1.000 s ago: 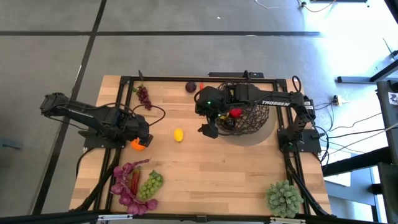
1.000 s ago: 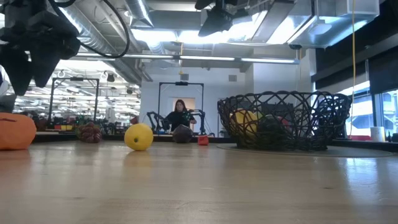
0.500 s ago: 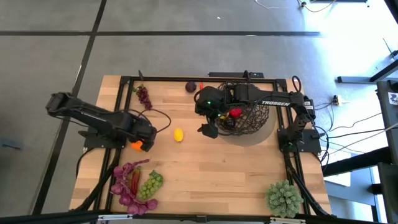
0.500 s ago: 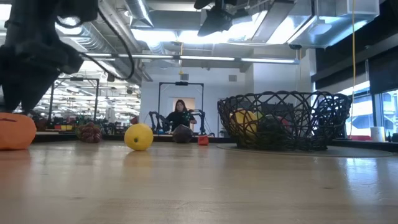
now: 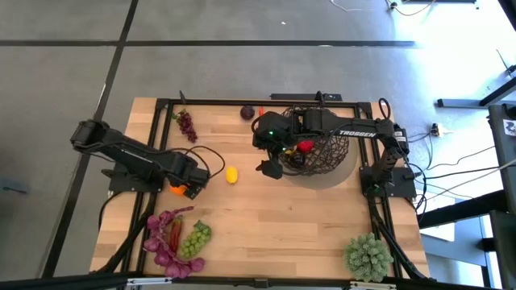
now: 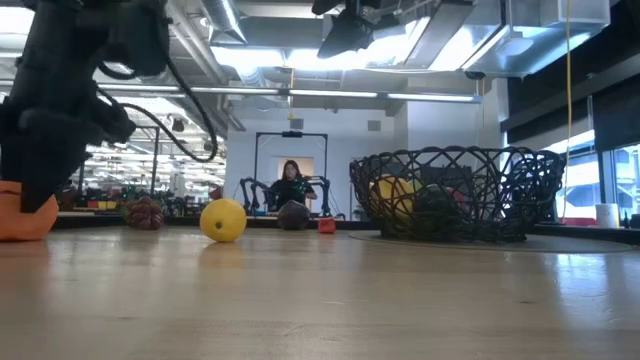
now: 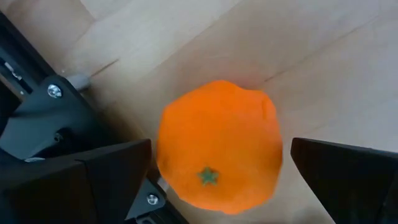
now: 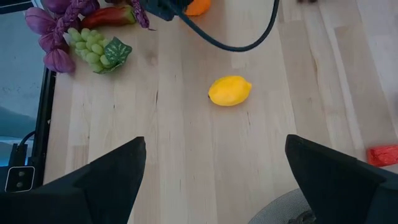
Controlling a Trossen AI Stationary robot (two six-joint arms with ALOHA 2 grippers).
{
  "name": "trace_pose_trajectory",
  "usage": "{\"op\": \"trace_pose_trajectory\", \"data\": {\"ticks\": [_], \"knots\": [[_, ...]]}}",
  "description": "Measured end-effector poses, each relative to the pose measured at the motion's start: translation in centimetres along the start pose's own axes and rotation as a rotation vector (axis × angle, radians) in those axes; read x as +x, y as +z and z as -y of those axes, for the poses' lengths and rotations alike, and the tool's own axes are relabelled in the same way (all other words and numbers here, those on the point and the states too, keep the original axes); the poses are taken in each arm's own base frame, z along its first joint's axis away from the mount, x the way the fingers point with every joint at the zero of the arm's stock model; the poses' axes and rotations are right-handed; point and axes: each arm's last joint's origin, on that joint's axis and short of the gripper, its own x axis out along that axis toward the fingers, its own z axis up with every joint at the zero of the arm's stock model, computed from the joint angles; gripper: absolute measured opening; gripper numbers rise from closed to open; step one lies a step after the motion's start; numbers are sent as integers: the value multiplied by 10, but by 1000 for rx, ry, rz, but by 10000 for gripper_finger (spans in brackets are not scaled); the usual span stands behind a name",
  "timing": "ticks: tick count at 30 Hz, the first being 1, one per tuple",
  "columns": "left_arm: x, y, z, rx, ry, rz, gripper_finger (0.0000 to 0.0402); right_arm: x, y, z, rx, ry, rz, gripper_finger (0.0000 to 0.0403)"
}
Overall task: Build produce basket
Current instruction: Put the orange into the black wire basket
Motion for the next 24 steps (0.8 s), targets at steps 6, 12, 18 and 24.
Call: {"op": "trace_pose_trajectory", "data": {"ticks": [6, 12, 18, 24], "knots": [[15, -1, 10, 28, 77, -5, 377, 0, 0, 0, -1, 0, 0, 375], [22, -2, 18, 50, 80, 15, 377, 0, 0, 0, -2, 0, 0, 375], [22, -2, 18, 48, 85, 21, 377, 0, 0, 0, -2, 0, 0, 375], [22, -3, 19, 56, 85, 25, 377, 0, 0, 0, -2, 0, 0, 375]]}}
